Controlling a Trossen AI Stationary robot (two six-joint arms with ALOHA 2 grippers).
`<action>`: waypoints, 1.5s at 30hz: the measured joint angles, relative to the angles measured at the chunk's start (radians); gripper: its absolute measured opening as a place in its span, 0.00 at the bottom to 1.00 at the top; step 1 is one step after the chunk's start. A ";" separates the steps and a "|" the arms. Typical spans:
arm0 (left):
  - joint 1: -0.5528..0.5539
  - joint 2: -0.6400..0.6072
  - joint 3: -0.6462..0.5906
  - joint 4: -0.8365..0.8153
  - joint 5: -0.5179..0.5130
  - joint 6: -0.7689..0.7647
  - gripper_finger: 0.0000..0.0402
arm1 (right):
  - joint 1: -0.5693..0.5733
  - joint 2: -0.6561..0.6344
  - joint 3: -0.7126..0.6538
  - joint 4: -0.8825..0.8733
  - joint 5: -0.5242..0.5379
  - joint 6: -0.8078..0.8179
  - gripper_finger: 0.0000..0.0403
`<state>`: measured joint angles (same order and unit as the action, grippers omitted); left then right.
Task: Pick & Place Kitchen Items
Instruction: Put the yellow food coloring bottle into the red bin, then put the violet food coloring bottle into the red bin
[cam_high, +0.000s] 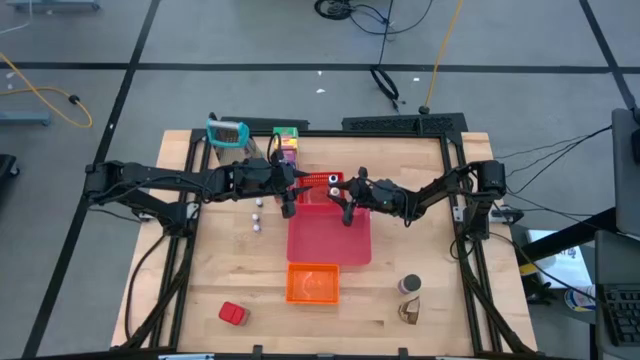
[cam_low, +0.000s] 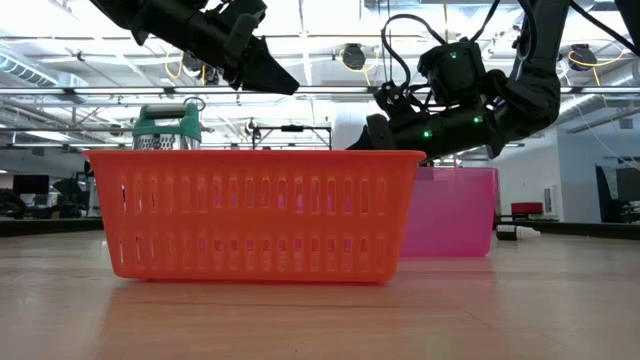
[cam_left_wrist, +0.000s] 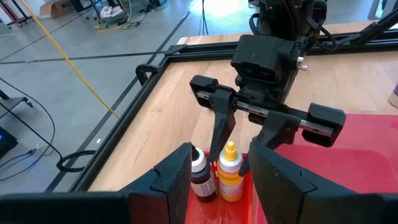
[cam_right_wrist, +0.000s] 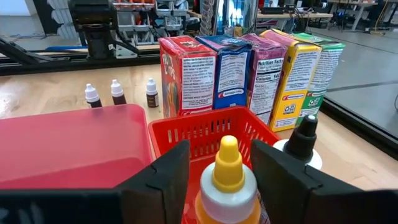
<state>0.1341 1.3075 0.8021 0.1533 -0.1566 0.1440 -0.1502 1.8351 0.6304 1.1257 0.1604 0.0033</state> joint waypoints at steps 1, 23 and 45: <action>0.000 0.000 0.000 0.000 0.000 0.000 0.40 | 0.001 0.000 0.000 0.003 0.000 -0.007 0.40; 0.000 0.000 0.000 -0.001 0.001 -0.011 0.40 | 0.002 -0.247 0.000 -0.313 0.030 -0.077 0.39; 0.000 0.000 0.000 -0.003 0.000 -0.012 0.40 | -0.012 -0.629 -0.001 -1.309 0.383 0.152 0.38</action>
<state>0.1341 1.3075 0.8021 0.1501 -0.1562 0.1322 -0.1626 1.2060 0.6297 -0.1830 0.5435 0.1555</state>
